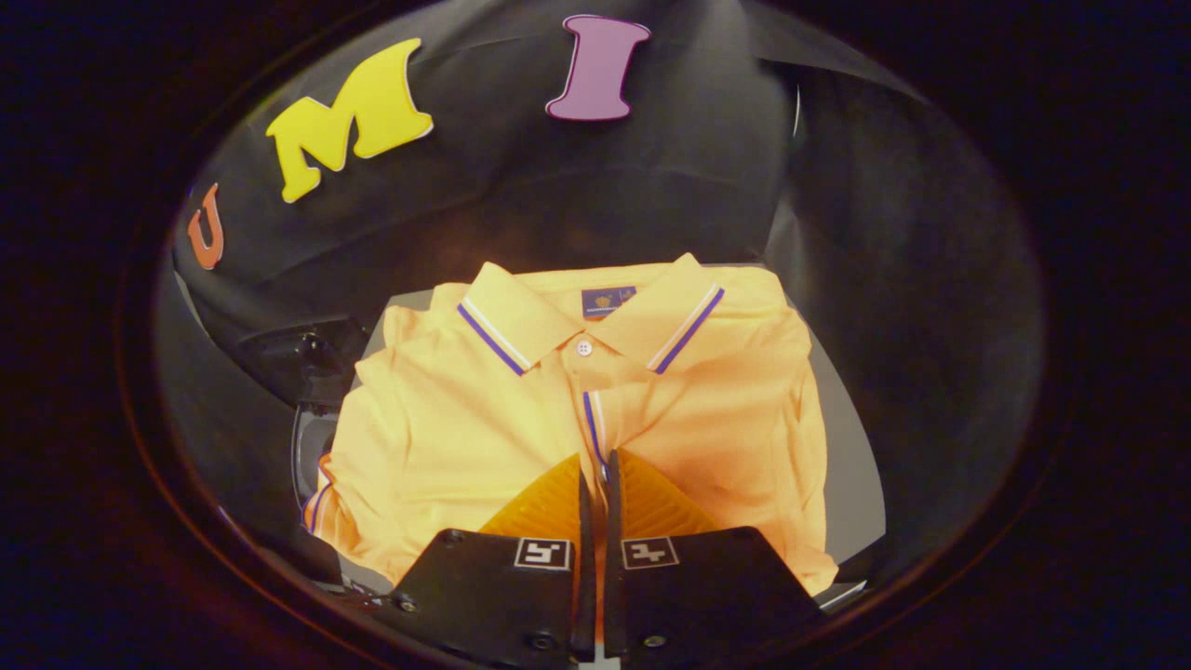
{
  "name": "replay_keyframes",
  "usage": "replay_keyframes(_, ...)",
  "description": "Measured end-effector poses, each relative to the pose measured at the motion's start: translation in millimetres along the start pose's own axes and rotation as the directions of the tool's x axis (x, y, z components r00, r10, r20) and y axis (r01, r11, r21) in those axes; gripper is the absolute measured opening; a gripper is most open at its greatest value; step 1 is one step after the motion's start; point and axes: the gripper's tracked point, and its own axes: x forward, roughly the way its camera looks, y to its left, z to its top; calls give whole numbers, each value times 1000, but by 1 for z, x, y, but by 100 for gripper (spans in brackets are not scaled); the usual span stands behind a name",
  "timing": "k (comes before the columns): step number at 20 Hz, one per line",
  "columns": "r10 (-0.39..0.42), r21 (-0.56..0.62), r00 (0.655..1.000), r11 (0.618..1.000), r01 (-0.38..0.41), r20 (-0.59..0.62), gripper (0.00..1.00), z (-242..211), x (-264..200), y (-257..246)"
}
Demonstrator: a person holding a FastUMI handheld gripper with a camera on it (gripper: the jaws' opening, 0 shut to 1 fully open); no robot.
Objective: Put the clothes into the washing machine and then close the washing machine lid.
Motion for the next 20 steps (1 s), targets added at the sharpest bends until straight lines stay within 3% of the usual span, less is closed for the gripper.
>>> replay_keyframes(5,-14,23,1000,1000,15,-7,7,1,-3,0)
replay_keyframes(9,-62,-39,995,997,65,74,7,20,-27,3)
replay_keyframes(20,13,-114,974,993,13,224,6,77,-108,61)
